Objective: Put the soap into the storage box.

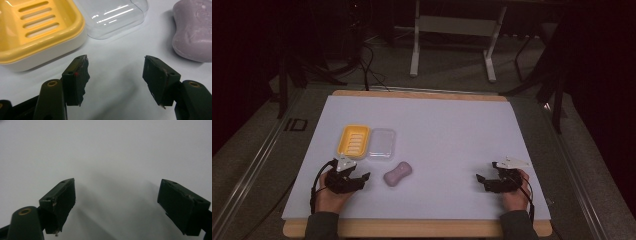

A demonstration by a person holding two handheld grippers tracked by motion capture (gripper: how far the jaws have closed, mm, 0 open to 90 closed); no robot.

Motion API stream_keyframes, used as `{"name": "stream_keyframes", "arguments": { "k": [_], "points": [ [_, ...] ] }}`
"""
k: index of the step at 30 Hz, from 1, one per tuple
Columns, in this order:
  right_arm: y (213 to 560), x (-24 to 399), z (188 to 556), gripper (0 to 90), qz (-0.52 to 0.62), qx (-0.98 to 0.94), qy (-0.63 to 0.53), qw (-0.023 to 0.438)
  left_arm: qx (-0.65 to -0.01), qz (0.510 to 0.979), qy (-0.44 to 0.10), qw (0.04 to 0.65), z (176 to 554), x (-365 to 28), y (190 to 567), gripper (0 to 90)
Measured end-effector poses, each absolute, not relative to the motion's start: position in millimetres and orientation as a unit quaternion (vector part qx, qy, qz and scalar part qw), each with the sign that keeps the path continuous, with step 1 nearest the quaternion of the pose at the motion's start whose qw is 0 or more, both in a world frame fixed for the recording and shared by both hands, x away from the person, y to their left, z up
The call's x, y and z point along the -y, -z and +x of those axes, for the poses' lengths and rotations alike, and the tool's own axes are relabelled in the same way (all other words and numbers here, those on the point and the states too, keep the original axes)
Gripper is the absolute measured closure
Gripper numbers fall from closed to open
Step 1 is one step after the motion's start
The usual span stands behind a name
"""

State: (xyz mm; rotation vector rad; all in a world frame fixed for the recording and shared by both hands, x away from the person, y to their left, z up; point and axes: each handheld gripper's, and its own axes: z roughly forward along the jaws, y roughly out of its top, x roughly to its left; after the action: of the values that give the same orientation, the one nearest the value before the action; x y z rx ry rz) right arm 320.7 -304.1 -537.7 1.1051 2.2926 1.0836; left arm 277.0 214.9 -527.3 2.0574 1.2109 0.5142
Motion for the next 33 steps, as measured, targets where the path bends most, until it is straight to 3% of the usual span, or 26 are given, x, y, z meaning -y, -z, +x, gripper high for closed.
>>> {"name": "stream_keyframes", "arguments": {
  "k": [10,33],
  "points": [
    [535,314,309,14.6,0.388,-0.777,-0.442,0.221,-0.474,0.782,-0.186,0.358,272,-219,519,38.1],
    [534,313,308,14.6,0.384,-0.778,-0.444,0.223,-0.438,0.822,-0.170,0.321,283,-200,488,37.2]
  ]
}}
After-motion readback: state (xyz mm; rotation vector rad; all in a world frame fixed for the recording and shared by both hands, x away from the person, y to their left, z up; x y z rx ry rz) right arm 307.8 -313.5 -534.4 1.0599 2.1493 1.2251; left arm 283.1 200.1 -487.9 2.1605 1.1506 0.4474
